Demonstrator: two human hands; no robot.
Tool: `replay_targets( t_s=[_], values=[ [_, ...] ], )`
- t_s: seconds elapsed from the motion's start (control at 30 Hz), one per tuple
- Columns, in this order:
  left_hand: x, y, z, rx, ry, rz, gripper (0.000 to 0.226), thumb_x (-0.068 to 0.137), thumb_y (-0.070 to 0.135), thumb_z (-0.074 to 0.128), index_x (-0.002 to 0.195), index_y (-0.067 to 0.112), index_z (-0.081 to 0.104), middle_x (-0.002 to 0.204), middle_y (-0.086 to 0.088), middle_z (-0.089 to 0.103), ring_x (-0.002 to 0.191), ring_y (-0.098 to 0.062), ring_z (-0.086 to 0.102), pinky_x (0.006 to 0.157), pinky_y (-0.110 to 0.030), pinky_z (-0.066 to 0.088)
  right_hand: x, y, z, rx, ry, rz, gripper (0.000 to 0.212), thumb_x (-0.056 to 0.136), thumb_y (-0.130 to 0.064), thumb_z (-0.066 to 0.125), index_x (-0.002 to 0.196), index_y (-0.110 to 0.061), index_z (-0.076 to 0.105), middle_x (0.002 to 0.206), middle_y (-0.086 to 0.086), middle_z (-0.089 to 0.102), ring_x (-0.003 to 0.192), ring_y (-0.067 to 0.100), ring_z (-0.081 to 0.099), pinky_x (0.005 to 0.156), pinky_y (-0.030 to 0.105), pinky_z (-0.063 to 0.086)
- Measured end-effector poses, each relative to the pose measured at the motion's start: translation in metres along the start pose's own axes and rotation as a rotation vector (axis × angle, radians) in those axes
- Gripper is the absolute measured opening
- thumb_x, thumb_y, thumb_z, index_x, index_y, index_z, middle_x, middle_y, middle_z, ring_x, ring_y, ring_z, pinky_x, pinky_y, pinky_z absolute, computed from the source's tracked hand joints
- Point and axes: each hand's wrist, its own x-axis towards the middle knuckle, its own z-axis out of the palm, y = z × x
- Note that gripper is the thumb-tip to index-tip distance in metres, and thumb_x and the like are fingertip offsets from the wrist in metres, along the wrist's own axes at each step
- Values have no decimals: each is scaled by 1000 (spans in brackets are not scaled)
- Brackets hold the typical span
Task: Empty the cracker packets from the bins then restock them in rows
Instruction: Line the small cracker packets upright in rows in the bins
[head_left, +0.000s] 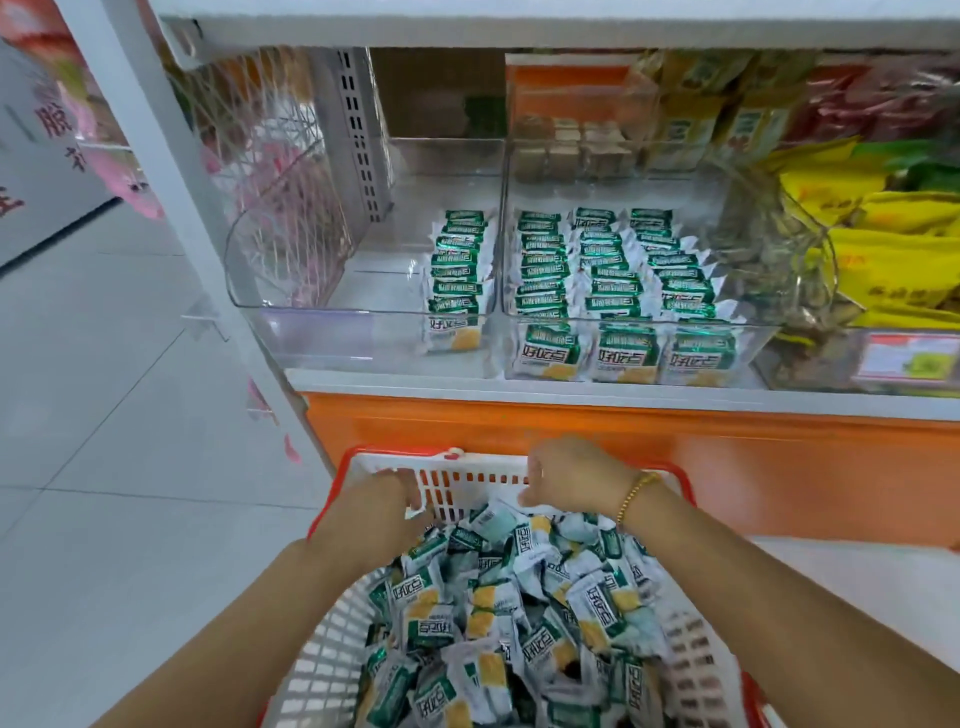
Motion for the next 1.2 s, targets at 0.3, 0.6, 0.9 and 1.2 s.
replay_targets(
  t_s=[0.3, 0.6, 0.9, 1.2],
  values=[
    [8, -16, 108, -526, 99, -463, 55, 92, 11, 58, 142, 3, 38, 120, -12, 60, 61, 3, 42, 48, -5, 32, 35, 48, 126, 533, -21, 377, 71, 94, -30, 57, 147, 2, 23, 100, 8, 63, 62, 12, 54, 50, 28, 52],
    [48, -30, 147, -852, 320, -632, 61, 87, 14, 67, 141, 7, 40, 140, -13, 48, 122, -32, 50, 89, -34, 45, 71, 57, 155, 681, 55, 495, 44, 91, -34, 62, 114, 0, 48, 73, 2, 52, 61, 14, 51, 48, 25, 38],
    [75, -43, 147, -773, 224, -662, 41, 84, 18, 72, 120, 2, 59, 93, -15, 65, 70, -23, 55, 51, -25, 39, 98, 65, 179, 637, 19, 558, 47, 83, -48, 68, 102, -7, 57, 107, 15, 60, 98, 29, 58, 78, 34, 49],
    [46, -30, 98, -913, 243, -566, 17, 85, 17, 69, 91, 4, 61, 82, -10, 65, 65, -19, 60, 48, -17, 48, 84, 60, 169, 830, 77, 562, 40, 74, -24, 75, 100, -6, 50, 85, 11, 62, 76, 24, 61, 54, 27, 49]
  ],
)
